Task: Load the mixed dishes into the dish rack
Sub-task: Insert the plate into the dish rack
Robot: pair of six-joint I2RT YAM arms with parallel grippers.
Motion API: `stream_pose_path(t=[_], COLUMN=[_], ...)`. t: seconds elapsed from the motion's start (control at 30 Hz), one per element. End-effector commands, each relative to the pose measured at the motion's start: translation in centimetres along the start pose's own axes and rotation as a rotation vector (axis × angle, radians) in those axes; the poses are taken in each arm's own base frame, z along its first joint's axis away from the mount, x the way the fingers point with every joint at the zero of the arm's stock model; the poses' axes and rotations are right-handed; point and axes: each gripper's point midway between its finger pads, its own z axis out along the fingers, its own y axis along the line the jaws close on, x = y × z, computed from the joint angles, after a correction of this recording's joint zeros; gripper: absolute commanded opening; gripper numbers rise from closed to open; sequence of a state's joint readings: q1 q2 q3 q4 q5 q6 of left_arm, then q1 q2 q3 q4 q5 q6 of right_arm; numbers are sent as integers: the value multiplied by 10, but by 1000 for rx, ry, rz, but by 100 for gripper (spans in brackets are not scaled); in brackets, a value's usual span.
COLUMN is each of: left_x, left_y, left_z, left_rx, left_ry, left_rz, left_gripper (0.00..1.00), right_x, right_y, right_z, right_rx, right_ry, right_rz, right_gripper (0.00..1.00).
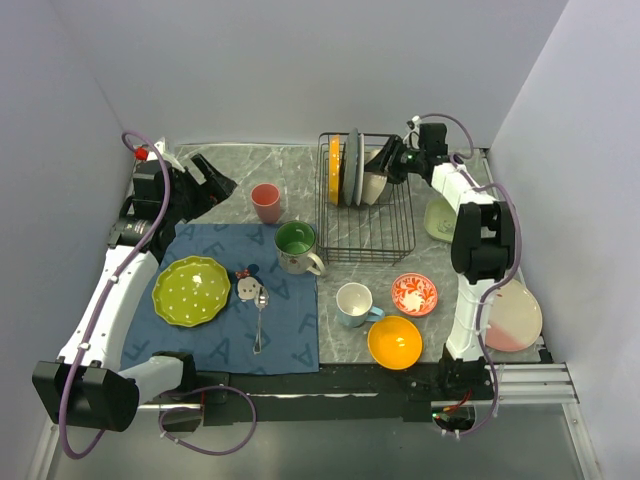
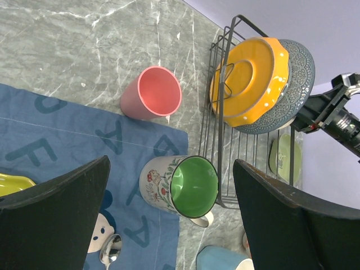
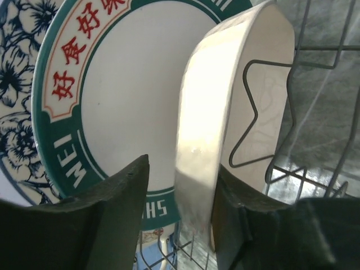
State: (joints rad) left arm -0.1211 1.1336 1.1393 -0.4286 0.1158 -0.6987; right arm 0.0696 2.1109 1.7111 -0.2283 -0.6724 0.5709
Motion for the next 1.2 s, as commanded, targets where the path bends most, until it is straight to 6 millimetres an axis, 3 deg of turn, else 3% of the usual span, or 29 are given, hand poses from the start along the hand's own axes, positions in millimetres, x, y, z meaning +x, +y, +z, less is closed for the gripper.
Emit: stream_pose_path(t=[0.0, 0.2, 0.43, 0.6, 0.8, 1.0, 1.17], left_x=[-18, -19, -19, -22, -21, -19, -20], left_y=[-12, -11, -11, -12, -13, -12, -14], left_z=[-12, -14, -13, -15, -14, -11, -11], left_rx=[37, 32, 32, 30, 31, 35, 37], left_ry=[-64, -70, -66, -75, -72, -61, -64], left_rz=[11, 14, 16, 21, 19, 9, 10], left_gripper=[97, 97, 97, 97, 97, 97, 97], right_x=[-26, -37, -32, -28, -29, -21, -19], right_y=[46, 57, 63, 46, 11, -12, -20], right_z=[-35, -54, -49, -38, -32, -24, -17], right_rx=[-22, 0, -63, -17, 131, 205, 242], right_ry=[-102, -163, -113, -99, -112, -103, -97], right_rz=[-104, -116, -114, -117, -160, -172, -192], right_gripper=[56, 55, 40, 32, 27, 26, 27])
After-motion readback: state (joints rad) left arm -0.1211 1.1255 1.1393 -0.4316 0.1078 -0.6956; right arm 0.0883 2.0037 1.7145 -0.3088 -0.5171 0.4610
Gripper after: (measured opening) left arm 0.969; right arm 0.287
